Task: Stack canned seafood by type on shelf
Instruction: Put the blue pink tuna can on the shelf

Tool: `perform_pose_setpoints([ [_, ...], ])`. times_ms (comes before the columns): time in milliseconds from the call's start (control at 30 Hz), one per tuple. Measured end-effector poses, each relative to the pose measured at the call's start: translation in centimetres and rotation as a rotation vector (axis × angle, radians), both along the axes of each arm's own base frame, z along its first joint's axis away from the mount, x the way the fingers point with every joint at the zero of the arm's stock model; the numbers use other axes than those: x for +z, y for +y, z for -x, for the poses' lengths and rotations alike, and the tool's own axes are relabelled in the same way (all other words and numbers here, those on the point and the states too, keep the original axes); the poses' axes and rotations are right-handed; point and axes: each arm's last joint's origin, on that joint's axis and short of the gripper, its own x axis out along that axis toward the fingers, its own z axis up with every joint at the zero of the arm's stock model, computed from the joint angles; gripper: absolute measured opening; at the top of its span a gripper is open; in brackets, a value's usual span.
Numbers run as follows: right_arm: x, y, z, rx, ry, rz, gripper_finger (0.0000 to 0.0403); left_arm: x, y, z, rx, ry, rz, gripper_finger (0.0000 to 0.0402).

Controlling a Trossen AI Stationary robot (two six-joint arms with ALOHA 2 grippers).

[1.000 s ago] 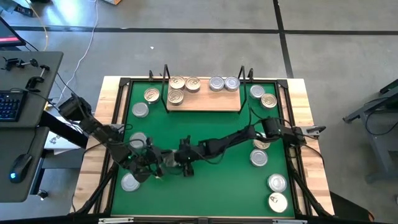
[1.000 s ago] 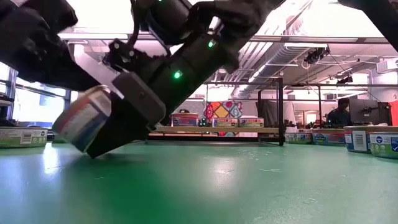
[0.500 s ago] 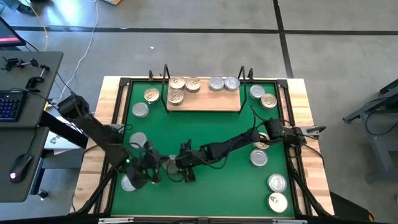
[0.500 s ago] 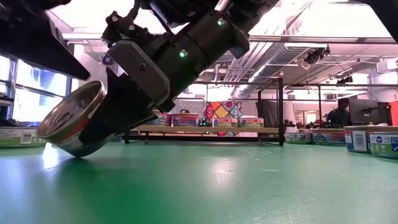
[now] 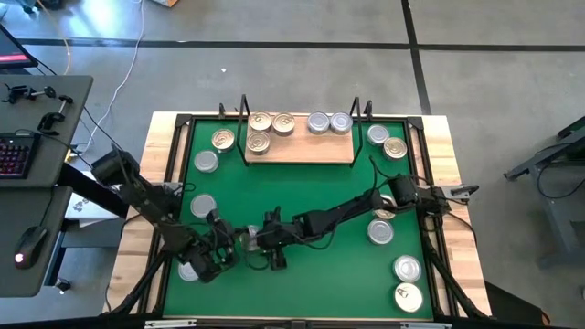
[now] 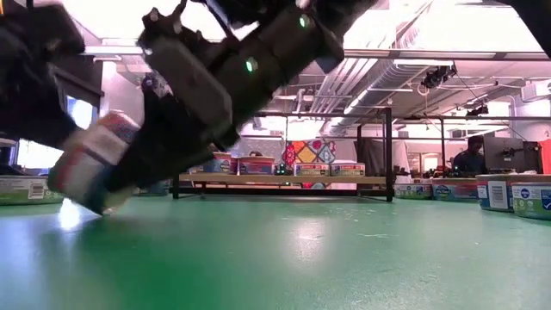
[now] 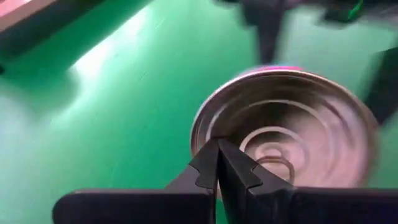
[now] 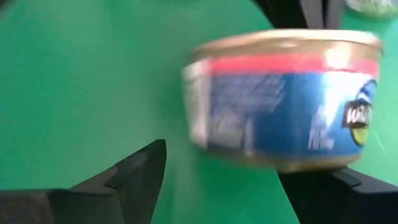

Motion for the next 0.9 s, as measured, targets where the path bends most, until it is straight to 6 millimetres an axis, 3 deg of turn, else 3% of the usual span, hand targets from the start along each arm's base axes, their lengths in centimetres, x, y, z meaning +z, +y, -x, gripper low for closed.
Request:
perform_pose_setpoints([
  [133, 1.4, 0.9, -0.5, 0.041, -0.045, -0.004, 0.0288, -1.1, 0.2, 0.1, 0.024, 0.009, -0.04, 0.0],
  [433, 3.4, 1.3, -1.0, 0.079, -0.034, 0.037, 0.0288, -1.3, 0.3, 0.1, 0.006, 0.014, -0.111, 0.0],
  [667, 5.4, 2.1, -0.7, 0.252, 0.023, 0.233, 0.0288, -0.8, 0.5, 1.0, -0.007, 0.068, -0.105, 0.0],
  [733, 5.3, 1.5, -0.9, 0.285, 0.012, 0.316, 0.0288, -0.6, 0.6, 1.3, -0.002, 0.077, -0.105, 0.0],
  [900, 5.2, -2.4, -1.8, 0.261, 0.02, 0.39, 0.0288, -0.3, 0.4, 2.1, 0.002, 0.077, -0.08, 0.0],
])
